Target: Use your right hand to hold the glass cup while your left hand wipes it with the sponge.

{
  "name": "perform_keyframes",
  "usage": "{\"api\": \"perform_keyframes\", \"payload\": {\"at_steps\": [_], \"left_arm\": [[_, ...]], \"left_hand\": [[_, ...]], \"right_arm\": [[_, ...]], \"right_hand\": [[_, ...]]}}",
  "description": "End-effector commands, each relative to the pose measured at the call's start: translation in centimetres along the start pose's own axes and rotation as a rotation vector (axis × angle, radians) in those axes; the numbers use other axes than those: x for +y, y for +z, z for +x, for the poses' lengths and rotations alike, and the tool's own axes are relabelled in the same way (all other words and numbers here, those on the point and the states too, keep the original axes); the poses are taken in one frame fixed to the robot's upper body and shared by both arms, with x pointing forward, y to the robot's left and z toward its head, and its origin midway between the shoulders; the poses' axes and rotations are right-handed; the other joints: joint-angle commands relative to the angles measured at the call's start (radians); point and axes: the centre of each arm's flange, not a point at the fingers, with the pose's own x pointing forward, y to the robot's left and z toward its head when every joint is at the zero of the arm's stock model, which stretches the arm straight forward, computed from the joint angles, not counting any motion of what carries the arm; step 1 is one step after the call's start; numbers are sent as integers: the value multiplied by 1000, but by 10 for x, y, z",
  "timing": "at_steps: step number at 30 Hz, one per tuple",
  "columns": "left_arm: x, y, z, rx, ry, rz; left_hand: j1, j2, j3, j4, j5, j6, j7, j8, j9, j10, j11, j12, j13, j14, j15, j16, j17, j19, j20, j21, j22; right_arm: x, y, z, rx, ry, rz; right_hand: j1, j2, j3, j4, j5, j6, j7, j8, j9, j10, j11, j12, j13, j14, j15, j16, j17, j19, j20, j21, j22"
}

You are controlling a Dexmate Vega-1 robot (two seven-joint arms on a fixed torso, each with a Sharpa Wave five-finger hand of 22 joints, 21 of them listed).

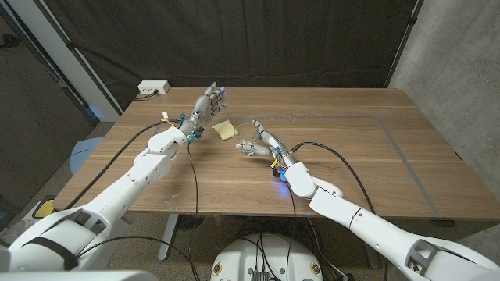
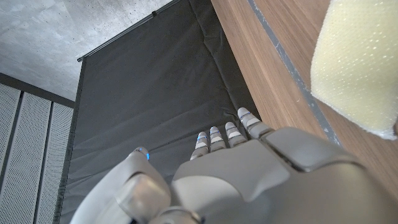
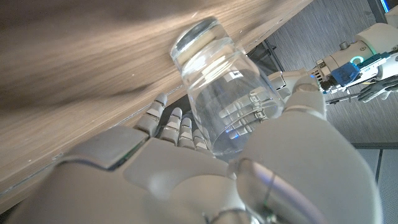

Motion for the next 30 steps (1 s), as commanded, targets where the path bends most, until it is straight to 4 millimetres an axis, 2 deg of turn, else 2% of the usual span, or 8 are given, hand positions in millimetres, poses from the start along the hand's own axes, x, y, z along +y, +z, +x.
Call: {"api": "perform_keyframes", "payload": {"at_steps": [1, 5, 7, 9, 11, 15, 23, 30], "left_arm": [[5, -2, 4, 7, 6, -8], [6, -2, 6, 9, 6, -7], [7, -2, 7, 9, 8, -8], [8, -3, 8, 10, 11, -8], [9, -4, 8, 12, 13, -8], [10, -5, 9, 14, 17, -14], [10, -5, 11, 15, 18, -13], [7, -3, 12, 13, 13, -9]], "left_hand": [[1, 8, -6, 1, 4, -1, 2, 3, 4, 1, -3, -2, 6, 0, -17, 0, 4, 9, 0, 7, 3], [1, 8, -7, 1, 4, -3, 1, 3, 4, 0, -3, -2, 6, 0, -16, 0, 4, 8, 1, 7, 3], [1, 8, -7, 1, 4, -3, 0, 3, 4, 0, -3, -2, 6, 0, -16, 0, 4, 8, 0, 7, 3], [1, 8, -8, 1, 5, -5, 1, 2, 4, 0, -4, -3, 6, -1, -16, 0, 4, 8, 0, 6, 3], [1, 8, -8, 1, 5, -5, 1, 2, 4, -1, -3, -3, 6, 0, -17, 0, 4, 8, 0, 6, 3], [1, 8, -9, 1, 5, -6, 1, 2, 4, -1, -2, -3, 6, -1, -17, 0, 4, 8, 0, 6, 3], [1, 8, -10, 1, 5, -10, 1, 0, 4, -1, -2, -3, 6, -1, -17, 0, 4, 7, -1, 6, 3], [1, 8, -12, 1, 6, -16, 4, -1, 4, -2, -2, -3, 6, -3, -15, -1, 4, 7, 0, 6, 3]], "right_arm": [[10, 2, 12, -27, -35, 73], [13, 0, 14, -24, -57, 101], [14, -1, 15, -25, -61, 106], [14, -2, 16, -26, -69, 117], [15, -3, 16, -24, -71, 126], [14, -5, 17, -23, -85, 132], [10, -9, 13, -4, -184, 146], [3, -13, 7, 1, -246, 162]], "right_hand": [[22, 11, -6, 4, 12, 55, -10, 24, 4, 64, -16, 27, 7, 76, -37, 21, 12, 15, -4, 6, 9], [48, 34, -16, 11, 35, 230, -81, 94, 4, 174, -73, 79, 18, 165, -85, 38, 35, 35, -9, 16, 21], [63, 49, -13, 11, 44, 261, -103, 108, 4, 193, -114, 89, 21, 195, -92, 47, 44, 35, -8, 19, 25], [78, 61, -12, 12, 54, 325, -158, 132, -1, 240, -160, 112, 27, 210, -98, 48, 57, 36, -7, 23, 30], [91, 71, -12, 13, 62, 388, -185, 155, -7, 290, -183, 136, 31, 240, -112, 55, 68, 46, -10, 31, 33], [118, 90, -6, 9, 70, 463, -215, 181, -13, 373, -200, 179, 43, 298, -132, 77, 87, 62, -17, 41, 37], [164, 126, -1, 6, 65, 642, -218, 258, -3, 552, -207, 298, 90, 455, -216, 181, 182, 113, -43, 67, 48], [204, 130, -5, -3, 49, 682, -218, 290, 11, 591, -211, 351, 128, 502, -228, 248, 256, 194, -89, 106, 56]]}}
